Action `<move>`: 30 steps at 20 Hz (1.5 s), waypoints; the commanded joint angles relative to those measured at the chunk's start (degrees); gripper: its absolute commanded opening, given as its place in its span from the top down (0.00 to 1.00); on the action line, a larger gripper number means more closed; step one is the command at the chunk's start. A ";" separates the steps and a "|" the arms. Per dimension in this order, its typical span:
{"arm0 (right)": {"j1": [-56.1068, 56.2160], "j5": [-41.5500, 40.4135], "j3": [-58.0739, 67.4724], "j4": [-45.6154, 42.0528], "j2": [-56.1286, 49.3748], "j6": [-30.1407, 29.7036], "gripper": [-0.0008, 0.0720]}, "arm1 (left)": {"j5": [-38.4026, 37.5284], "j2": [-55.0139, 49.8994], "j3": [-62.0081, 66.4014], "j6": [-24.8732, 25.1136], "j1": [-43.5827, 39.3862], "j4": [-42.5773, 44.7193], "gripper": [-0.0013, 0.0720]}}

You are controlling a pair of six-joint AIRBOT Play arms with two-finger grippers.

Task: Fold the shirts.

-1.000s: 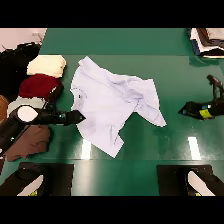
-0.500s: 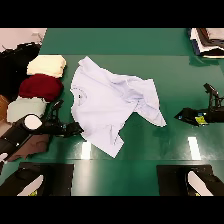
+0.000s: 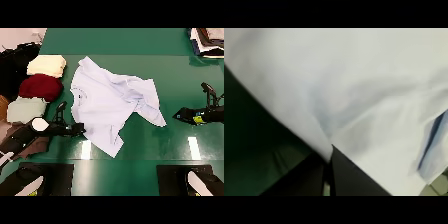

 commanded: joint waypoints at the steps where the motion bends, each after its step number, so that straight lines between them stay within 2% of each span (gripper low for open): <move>1: 0.09 2.10 -0.04 -1.62 -2.64 0.00 0.30 | -0.24 -0.24 4.83 0.35 -0.35 -0.24 0.95; 5: 2.58 -1.18 -0.04 0.79 -12.07 -1.68 0.30 | -3.65 -0.24 10.43 0.37 -0.35 2.60 0.95; 7: 5.40 -4.50 -0.02 0.96 -16.46 -1.70 0.39 | -4.22 -0.24 10.64 0.35 -0.35 3.43 0.95; 9: 7.76 -6.71 -0.02 0.94 -19.87 -1.68 0.40 | -5.07 -0.26 10.64 0.33 -0.35 4.31 0.95; 10: 8.83 -8.04 -0.02 0.90 -21.05 -1.68 0.44 | -5.11 -0.26 10.64 0.33 -0.35 4.81 0.95; 11: 9.57 -9.11 -0.02 0.61 -21.68 -1.70 0.64 | -5.03 -0.26 10.64 0.31 -0.35 4.85 0.95; 13: 10.23 -10.16 0.09 0.39 -21.49 -1.73 0.94 | -5.44 -0.24 11.06 0.28 -0.35 4.92 0.95; 14: 10.19 -10.08 0.50 0.17 -20.28 -1.75 0.97 | -6.29 -0.09 12.31 0.28 -0.35 5.31 0.95; 18: 10.21 -6.16 12.00 -5.95 -9.57 -1.73 0.97 | -8.74 5.38 27.52 -2.80 -0.35 15.47 0.95; 22: 9.22 -7.37 33.14 -10.14 0.57 -1.64 0.97 | -14.49 9.38 55.19 -3.37 -0.35 28.17 0.95; 26: 5.09 -7.54 50.47 -10.08 5.57 -1.64 0.97 | -17.20 9.42 79.84 -3.23 -0.35 29.66 0.95; 30: 0.04 -6.75 58.77 -10.08 9.31 -1.64 0.97 | -16.94 9.42 92.96 -3.26 -0.35 29.68 0.95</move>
